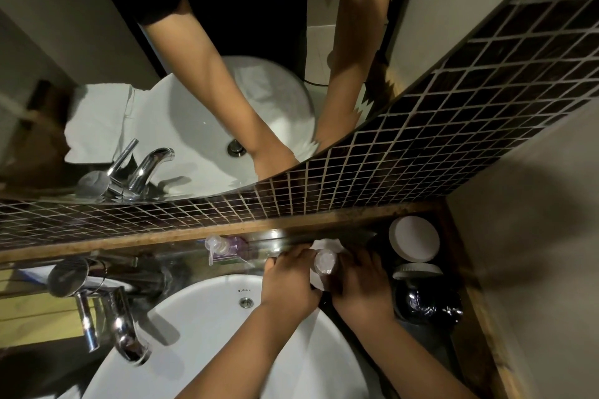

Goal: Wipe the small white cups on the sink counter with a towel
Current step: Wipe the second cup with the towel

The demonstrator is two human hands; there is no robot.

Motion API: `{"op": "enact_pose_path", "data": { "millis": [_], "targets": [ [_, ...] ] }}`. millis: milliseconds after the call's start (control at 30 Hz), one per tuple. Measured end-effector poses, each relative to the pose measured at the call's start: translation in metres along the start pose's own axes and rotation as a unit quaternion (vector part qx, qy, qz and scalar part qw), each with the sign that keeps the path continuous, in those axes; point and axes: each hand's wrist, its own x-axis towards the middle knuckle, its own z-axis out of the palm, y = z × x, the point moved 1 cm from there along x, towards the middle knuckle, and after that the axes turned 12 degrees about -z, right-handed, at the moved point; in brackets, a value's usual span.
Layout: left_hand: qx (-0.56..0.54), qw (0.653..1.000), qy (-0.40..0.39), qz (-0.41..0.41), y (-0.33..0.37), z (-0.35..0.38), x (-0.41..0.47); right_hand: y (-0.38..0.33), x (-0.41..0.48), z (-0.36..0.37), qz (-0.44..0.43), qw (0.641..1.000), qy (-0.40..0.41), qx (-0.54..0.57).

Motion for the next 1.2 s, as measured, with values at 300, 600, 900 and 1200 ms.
{"op": "enact_pose_path", "data": {
  "millis": [300,600,900,1200],
  "targets": [
    [-0.007,1.000,-0.004,0.000,-0.0008,0.0013,0.0000,0.0086,-0.0049,0.0008,-0.013,0.999,0.034,0.000],
    [0.022,1.000,0.002,-0.006,-0.0003,-0.0004,-0.0042,0.0065,-0.0090,0.0020,-0.018,0.999,0.032,-0.014],
    [0.030,0.999,0.020,0.005,-0.0005,-0.0009,-0.0019,0.0057,-0.0083,0.0009,-0.015,1.000,0.016,0.008],
    [0.018,0.999,0.039,0.021,0.0008,-0.0032,-0.0040,0.0084,-0.0102,0.0019,-0.002,1.000,0.015,0.021]
  ]
}}
